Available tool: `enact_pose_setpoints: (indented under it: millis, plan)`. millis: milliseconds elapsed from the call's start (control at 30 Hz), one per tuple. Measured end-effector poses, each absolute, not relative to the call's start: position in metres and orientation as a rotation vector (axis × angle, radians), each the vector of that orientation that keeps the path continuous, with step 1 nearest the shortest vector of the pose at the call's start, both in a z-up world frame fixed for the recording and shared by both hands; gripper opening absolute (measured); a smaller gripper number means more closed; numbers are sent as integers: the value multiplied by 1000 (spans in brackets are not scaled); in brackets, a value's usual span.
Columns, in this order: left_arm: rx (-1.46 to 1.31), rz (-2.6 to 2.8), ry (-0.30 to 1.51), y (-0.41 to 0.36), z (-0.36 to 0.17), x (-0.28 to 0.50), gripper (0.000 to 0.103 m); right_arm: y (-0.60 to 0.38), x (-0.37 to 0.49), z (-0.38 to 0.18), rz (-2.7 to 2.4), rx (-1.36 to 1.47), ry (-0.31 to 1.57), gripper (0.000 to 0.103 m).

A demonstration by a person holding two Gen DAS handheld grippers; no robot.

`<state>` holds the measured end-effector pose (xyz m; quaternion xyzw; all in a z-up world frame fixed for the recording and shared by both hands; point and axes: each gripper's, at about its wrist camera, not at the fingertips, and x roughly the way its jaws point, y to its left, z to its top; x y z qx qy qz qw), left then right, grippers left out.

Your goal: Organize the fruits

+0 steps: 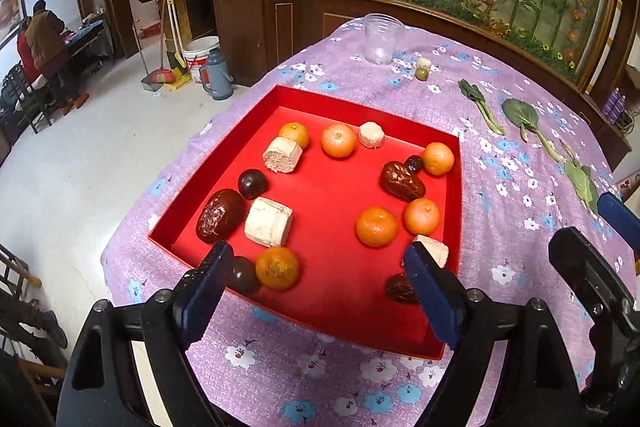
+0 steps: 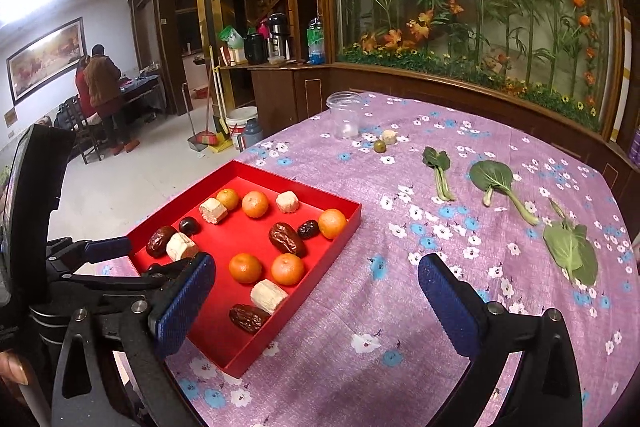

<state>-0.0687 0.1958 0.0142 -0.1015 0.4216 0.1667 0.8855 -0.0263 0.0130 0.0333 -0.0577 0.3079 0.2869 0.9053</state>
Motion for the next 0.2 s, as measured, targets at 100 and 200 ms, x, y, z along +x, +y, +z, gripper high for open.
enact_pose_setpoints:
  millis: [100,200]
  plan:
    - [-202,376,837,199,16,-72,86,15,-27,32,600,-121,639,103]
    - [-197,386,824,202,18,-71,88,20,-26,31,611,-128,639,103]
